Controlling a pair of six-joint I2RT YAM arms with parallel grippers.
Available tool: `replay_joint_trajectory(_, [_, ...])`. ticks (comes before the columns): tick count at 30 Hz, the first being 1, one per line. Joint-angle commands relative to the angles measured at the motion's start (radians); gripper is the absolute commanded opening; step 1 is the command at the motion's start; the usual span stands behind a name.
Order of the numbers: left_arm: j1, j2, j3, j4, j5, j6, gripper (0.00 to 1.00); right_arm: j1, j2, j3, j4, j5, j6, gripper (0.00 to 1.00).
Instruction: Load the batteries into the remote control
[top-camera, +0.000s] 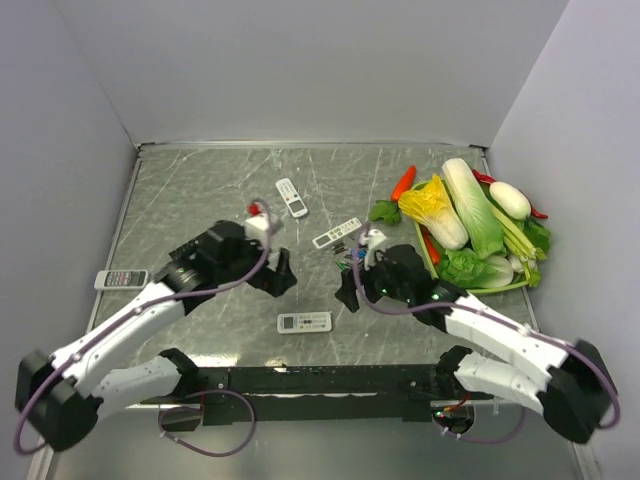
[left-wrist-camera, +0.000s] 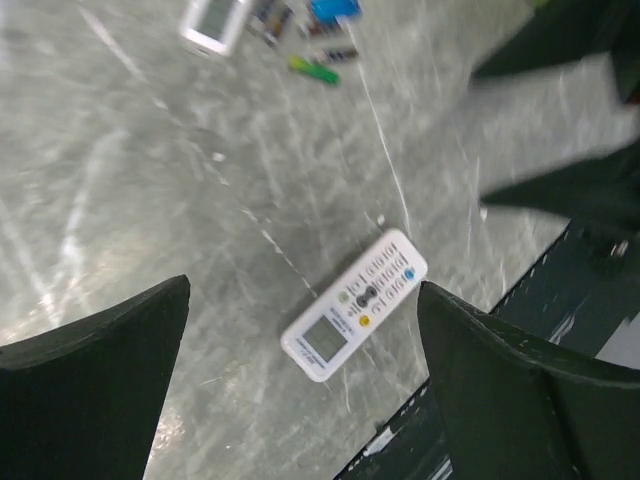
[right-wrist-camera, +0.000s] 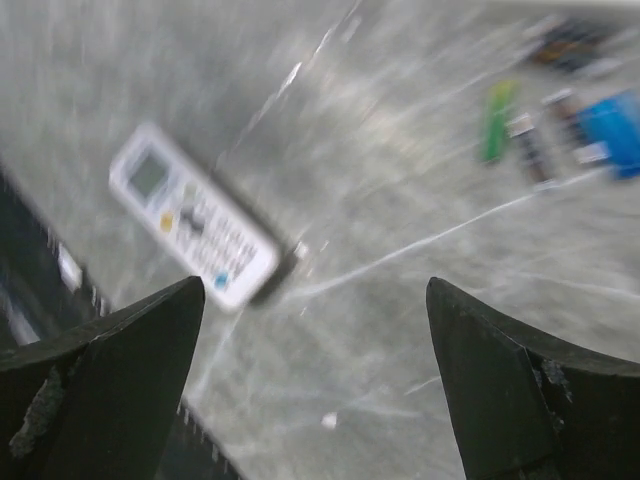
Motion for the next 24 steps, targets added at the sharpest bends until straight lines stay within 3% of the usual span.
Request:
replay_joint_trajectory(1, [-0.143,0.146,0.118,-0.028,-0.078,0.106,1.00,-0.007,-0.216,-0.081,0.179,0.308,0.174,1.00])
replay_joint_trajectory(5, [-0.318,0.381,0.207,-0.109,-0.176,0.180,0.99,-0.007,-0.361,-0.179,0.214,0.414,0.222,1.00])
replay_joint_trajectory(10, [-0.433,0.591,0.305,-0.169,-0.259,0.247,0.99,-0.006,-0.479,-0.230,0.220,0.442,0.205,1.00])
replay_joint_trajectory(14, [-0.476,0.726,0.343,-0.194,-0.245,0.333,0.99,-0.006,-0.510,-0.247,0.207,0.446,0.190,1.00])
replay_joint_trajectory(24, [-0.487,0.848,0.371,-0.237,-0.227,0.398,0.95,-0.006,-0.577,-0.287,0.228,0.472,0.172,1.00])
